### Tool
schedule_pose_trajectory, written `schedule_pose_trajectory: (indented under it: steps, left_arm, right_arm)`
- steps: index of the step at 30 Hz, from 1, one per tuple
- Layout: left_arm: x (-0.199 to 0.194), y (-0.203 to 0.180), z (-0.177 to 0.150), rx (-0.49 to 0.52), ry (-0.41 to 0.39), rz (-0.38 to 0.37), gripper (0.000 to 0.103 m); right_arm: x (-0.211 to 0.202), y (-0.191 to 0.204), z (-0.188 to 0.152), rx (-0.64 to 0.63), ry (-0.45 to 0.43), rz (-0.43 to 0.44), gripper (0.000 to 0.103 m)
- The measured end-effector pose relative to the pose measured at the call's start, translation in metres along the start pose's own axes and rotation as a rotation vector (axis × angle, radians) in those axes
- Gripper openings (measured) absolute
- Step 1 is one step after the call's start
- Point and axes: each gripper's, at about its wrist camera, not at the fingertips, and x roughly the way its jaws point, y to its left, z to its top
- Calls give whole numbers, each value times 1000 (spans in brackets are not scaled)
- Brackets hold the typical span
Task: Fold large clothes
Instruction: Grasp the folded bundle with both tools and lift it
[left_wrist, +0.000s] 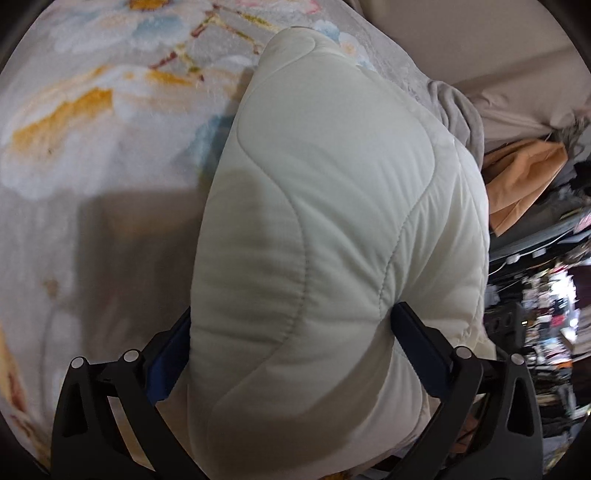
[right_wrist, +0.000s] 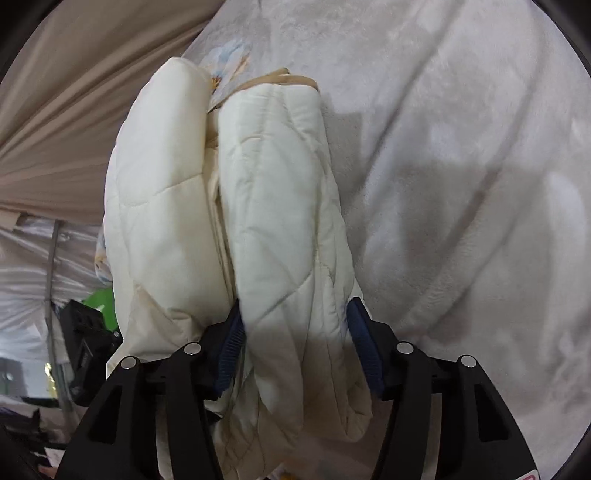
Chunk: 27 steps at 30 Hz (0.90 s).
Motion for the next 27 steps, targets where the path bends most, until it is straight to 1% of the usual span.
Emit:
schedule_pose_trajectory:
  steps: [1,2,3,4,5,6,8,10,11,13,16,18,20,21,23,25,27]
  left_arm:
    - [-1,-2,0,-7,2,-3,98]
    - [-3,-6,1,6,1,0,95]
    - [-7,-13,-1,30,-6,9,88]
    - [-11,-19,-1,53,-12,15,83]
    - [-18,-28,-1,87,-21,23,74]
    - [-27,-35,-1,118,-30,27,66]
    - [-48,-50,4,191,-54,22,59]
    - [-73,-62,13,254,-87,16,57]
    - [-90,-70,18,297,-114,12,56]
    - [-119,-81,30,346,-177,-3,56]
    - [-167,-82,51,405,-278,-24,56]
    - [-200,-81,74,442,-347,-26,56]
    - [-227,-74,98,473,-409,-11,56]
    - [-237,-68,110,483,-435,4,56]
    - [-248,-53,135,507,-479,46,57]
    - [-247,-29,161,507,-487,79,57]
    - [-238,4,189,482,-484,113,58]
  right_arm:
    - [1,0,1,6,4,4,55]
    - [1,2,3,0,6,13,44]
    - [-1,8,3,-21,-1,11,31]
    - [-5,13,3,-42,-13,5,26]
    - [-11,22,1,-69,-31,-3,21]
    - [-19,32,-1,-94,-57,0,19]
    - [-35,53,-6,-132,-98,21,18]
    - [-50,79,-13,-174,-136,42,17]
    - [-58,95,-16,-206,-162,52,17]
    - [-70,129,-15,-262,-215,71,17]
    - [-84,181,-3,-349,-299,116,17]
    - [-83,218,9,-399,-340,163,18]
    - [-70,248,23,-447,-364,186,18]
    - [-58,265,32,-463,-368,200,18]
    - [-29,284,48,-472,-363,218,19]
    - [7,303,63,-477,-352,204,19]
    - [52,323,75,-463,-324,185,20]
